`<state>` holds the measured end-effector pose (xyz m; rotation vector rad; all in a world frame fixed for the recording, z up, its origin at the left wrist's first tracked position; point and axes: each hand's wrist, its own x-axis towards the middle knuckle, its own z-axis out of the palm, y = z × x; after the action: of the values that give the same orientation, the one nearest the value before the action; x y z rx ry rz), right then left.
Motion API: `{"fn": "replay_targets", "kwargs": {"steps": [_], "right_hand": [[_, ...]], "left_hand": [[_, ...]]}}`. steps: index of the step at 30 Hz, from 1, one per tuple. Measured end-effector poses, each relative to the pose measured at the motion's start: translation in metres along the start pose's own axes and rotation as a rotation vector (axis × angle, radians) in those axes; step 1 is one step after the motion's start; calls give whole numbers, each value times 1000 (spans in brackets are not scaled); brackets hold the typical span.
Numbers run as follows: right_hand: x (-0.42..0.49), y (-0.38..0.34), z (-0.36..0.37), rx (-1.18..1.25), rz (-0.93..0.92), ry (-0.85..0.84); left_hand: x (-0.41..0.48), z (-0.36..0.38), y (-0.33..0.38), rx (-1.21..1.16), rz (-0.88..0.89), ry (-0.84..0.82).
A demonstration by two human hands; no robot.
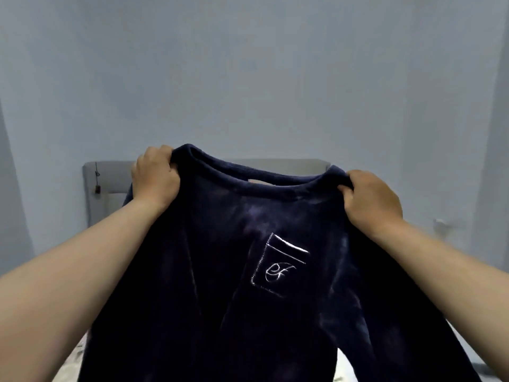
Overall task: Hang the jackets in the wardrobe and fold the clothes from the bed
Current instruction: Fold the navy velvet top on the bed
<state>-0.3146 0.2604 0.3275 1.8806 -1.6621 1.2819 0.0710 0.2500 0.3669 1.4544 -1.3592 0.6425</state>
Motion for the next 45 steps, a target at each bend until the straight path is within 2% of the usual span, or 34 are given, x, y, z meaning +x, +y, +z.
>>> {"fn": "replay_targets", "kwargs": {"steps": [4, 8, 11, 16, 22, 27, 29, 31, 39, 42, 45], "right_hand": [[-23, 28, 76, -26, 73, -111], [-41, 58, 162, 0, 217, -282], [-68, 79, 224, -14, 300, -438], [-121, 122, 314, -26, 372, -573], [-142, 154, 417, -28, 301, -552], [-174, 186, 499, -26, 379, -588], [-194, 194, 520, -87, 377, -650], [-194, 199, 539, -117, 290, -657], [-150, 222, 604, -65, 129, -508], [-147, 223, 615, -64, 122, -525], [-149, 212, 598, -73, 146, -465]], "left_hand": [[-55, 79, -47, -98, -110, -245], [-115, 157, -95, 4, -179, -480], [-158, 204, -124, 60, -192, -607], [-222, 274, -165, 139, -222, -760], [-268, 362, -201, 195, -270, -761], [-342, 419, -223, 203, -425, -904], [-353, 431, -228, 259, -466, -858], [-346, 447, -236, 263, -497, -789], [-310, 521, -257, 286, -369, -703], [-304, 540, -265, 338, -334, -747], [-304, 548, -275, 408, -338, -836]]}}
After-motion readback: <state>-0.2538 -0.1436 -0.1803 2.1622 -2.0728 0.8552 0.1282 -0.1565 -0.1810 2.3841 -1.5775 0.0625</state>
